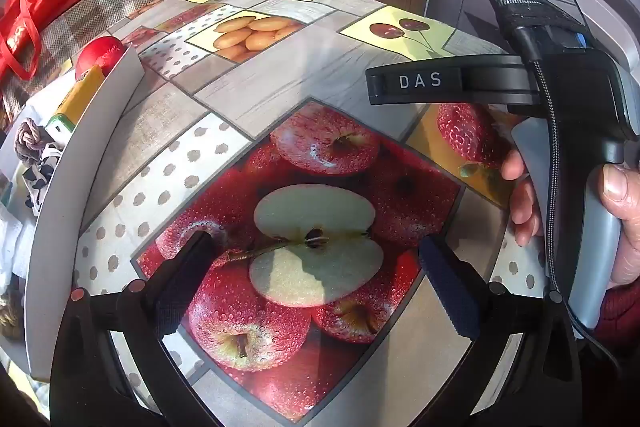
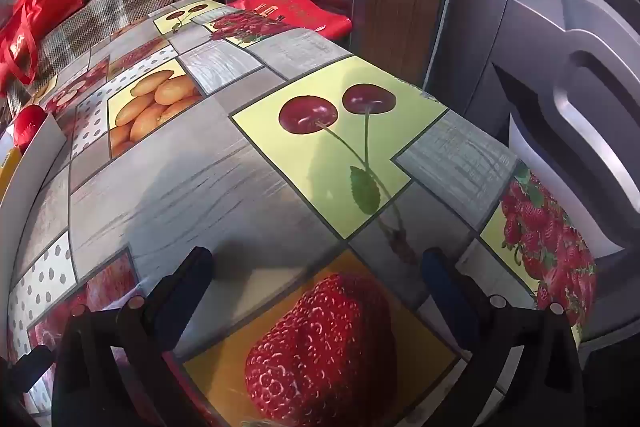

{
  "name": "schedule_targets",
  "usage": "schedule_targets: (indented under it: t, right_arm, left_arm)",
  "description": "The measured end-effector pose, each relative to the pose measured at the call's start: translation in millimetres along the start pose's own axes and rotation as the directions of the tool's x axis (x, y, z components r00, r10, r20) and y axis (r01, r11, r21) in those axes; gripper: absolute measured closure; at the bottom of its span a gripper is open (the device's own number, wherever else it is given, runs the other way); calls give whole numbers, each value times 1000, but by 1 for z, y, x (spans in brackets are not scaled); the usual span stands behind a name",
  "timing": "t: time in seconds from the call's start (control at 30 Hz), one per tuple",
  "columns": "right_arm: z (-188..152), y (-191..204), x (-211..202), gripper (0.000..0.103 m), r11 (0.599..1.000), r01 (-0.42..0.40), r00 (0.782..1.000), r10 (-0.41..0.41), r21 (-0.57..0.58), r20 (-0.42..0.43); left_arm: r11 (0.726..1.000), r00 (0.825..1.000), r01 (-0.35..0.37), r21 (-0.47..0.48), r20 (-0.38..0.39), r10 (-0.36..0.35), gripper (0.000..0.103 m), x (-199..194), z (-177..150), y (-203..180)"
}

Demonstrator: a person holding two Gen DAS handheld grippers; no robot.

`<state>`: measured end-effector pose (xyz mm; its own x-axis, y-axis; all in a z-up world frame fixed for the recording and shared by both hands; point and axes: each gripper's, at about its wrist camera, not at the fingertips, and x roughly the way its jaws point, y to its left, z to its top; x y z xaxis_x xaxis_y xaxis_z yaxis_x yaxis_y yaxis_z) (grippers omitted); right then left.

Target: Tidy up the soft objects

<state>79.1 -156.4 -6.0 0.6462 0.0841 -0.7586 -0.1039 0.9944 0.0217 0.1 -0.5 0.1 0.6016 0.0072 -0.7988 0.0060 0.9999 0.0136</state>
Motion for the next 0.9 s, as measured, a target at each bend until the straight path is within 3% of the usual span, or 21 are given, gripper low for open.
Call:
schedule_targets:
  t: [0.9]
  right_arm:
    - [3, 7, 1, 0, 1000, 6, 1000, -6, -13, 7]
  left_arm:
    - [1000, 1000, 4, -3, 2, -4, 1, 0, 0, 0]
